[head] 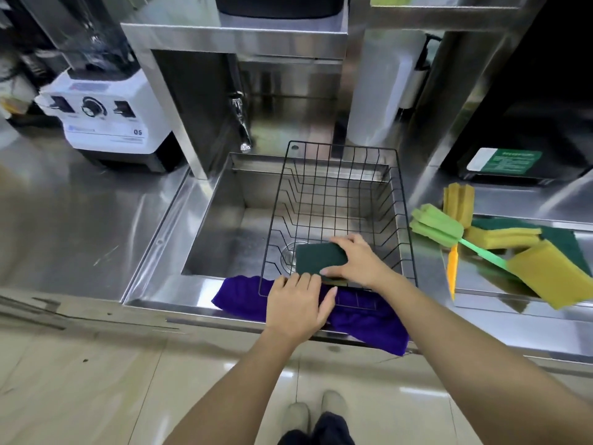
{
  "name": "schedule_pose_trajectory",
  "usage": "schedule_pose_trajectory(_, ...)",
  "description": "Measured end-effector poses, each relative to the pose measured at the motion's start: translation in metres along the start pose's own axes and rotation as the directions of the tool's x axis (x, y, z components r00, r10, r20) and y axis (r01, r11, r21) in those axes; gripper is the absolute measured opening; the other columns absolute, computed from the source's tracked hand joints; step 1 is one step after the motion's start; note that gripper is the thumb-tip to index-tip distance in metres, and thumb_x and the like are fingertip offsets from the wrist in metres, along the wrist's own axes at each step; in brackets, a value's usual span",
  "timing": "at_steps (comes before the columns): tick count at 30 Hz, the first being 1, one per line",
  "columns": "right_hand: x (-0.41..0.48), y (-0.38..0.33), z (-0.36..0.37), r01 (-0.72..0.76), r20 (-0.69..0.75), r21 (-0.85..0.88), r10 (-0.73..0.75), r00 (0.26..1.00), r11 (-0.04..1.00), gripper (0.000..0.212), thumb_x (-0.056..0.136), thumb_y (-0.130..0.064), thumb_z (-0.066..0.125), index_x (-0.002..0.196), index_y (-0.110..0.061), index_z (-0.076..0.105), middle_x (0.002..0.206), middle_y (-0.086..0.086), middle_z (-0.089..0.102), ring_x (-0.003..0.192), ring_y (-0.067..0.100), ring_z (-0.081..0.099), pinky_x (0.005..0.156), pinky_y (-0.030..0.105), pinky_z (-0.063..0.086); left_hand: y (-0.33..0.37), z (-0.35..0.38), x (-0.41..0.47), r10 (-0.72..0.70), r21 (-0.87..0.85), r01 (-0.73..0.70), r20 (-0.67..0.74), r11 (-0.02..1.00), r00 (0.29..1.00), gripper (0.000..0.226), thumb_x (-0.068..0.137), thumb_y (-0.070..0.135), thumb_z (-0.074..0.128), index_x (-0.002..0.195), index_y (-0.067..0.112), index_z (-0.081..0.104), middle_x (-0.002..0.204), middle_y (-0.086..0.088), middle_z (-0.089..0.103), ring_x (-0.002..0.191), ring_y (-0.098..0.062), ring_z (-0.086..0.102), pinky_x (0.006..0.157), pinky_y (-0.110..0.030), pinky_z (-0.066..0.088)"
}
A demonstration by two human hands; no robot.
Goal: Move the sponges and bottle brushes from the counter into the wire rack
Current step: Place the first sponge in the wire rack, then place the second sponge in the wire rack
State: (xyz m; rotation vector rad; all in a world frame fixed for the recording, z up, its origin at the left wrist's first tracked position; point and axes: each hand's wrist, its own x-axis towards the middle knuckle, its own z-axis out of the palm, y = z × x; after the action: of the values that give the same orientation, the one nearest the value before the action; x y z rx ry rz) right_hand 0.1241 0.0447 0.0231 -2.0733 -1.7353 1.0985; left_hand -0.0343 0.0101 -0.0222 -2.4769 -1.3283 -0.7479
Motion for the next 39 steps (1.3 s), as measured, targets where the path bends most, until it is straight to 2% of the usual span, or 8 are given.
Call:
schedule_pose_trajectory(4,0.002,0.004,-0.003,-0.128,0.079,0.201,0.115,0.990,0.971,0.056,0.074,-0.014,0.076,0.123,-0.011,0.050,0.115,0.009,0.053,0.103,0.023,0.055,0.086,0.033,0.050,-0.001,0.000,0.001,-0.002,-0.003,0.002,-0.006,1.000,1.000,0.040,0.093,0.041,0.043,0.067,0.012,0.056,0.060,-0.002,0.053,0.056,-0.022,0.051,0.056,-0.032,0.035)
schedule_pose_trajectory(10,0.006,0.004,-0.002,-0.185,0.128,0.469,0.141,0.982,0.864,0.020,0.087,0.001,0.058,0.098,-0.012,0.048,0.085,0.002,0.054,0.072,0.013,0.056,0.044,0.017,0.047,-0.001,0.001,0.000,0.005,-0.025,-0.005,-0.006,1.000,1.000,0.041,0.095,0.040,0.042,0.070,0.012,0.056,0.064,-0.002,0.054,0.062,-0.022,0.050,0.060,-0.034,0.036)
schedule_pose_trajectory(16,0.013,0.001,0.001,-0.158,0.112,0.354,0.126,0.986,0.922,0.021,0.087,-0.006,0.061,0.105,-0.015,0.054,0.079,0.000,0.051,0.060,0.012,0.052,0.041,0.018,0.047,-0.001,0.004,0.000,0.022,0.000,-0.022,-0.009,1.000,1.000,0.040,0.095,0.039,0.042,0.068,0.013,0.055,0.064,-0.002,0.051,0.060,-0.023,0.048,0.058,-0.034,0.035)
schedule_pose_trajectory(22,0.012,-0.002,0.002,-0.019,0.027,-0.096,0.022,0.999,0.995,0.041,0.088,-0.027,0.060,0.126,-0.014,0.051,0.124,0.010,0.058,0.111,0.025,0.054,0.092,0.037,0.047,0.017,0.004,0.010,0.075,-0.035,-0.072,0.076,0.997,0.994,0.042,0.094,0.042,0.044,0.070,0.011,0.059,0.062,-0.004,0.055,0.059,-0.023,0.051,0.064,-0.036,0.038)
schedule_pose_trajectory(27,-0.006,0.006,-0.023,0.053,-0.167,-0.065,-0.063,0.984,0.996,0.034,0.092,-0.027,0.052,0.125,-0.017,0.054,0.115,0.009,0.064,0.103,0.025,0.059,0.090,0.040,0.050,0.064,0.008,0.026,0.153,-0.117,-0.134,0.178,0.984,0.972,0.044,0.090,0.048,0.044,0.070,0.013,0.062,0.061,-0.004,0.059,0.057,-0.024,0.054,0.058,-0.033,0.039)
schedule_pose_trajectory(31,-0.028,0.038,-0.065,0.030,-0.499,0.017,-0.018,0.867,0.999,0.028,0.093,-0.015,0.049,0.118,-0.011,0.059,0.109,0.012,0.067,0.099,0.029,0.061,0.081,0.032,0.046,0.086,0.009,0.033,0.193,-0.143,-0.166,0.207,0.976,0.959,0.047,0.089,0.050,0.040,0.066,0.014,0.059,0.061,-0.004,0.059,0.056,-0.025,0.054,0.058,-0.033,0.041)
schedule_pose_trajectory(34,-0.044,0.078,-0.093,-0.102,-0.713,0.077,0.126,0.690,0.992,0.032,0.089,-0.008,0.050,0.120,-0.007,0.058,0.114,0.015,0.064,0.106,0.033,0.058,0.090,0.040,0.045,0.095,0.011,0.037,0.210,-0.148,-0.179,0.229,0.973,0.951,0.049,0.088,0.052,0.038,0.066,0.013,0.059,0.061,-0.004,0.061,0.055,-0.026,0.056,0.056,-0.032,0.043)
schedule_pose_trajectory(39,-0.073,0.144,-0.122,-0.470,-0.825,0.069,0.315,0.469,0.880,0.048,0.083,-0.006,0.053,0.130,-0.007,0.045,0.134,0.014,0.048,0.125,0.032,0.041,0.101,0.041,0.028,0.098,0.012,0.040,0.201,-0.152,-0.164,0.273,0.975,0.941,0.052,0.088,0.054,0.035,0.068,0.013,0.061,0.061,-0.003,0.062,0.055,-0.023,0.058,0.051,-0.030,0.043)
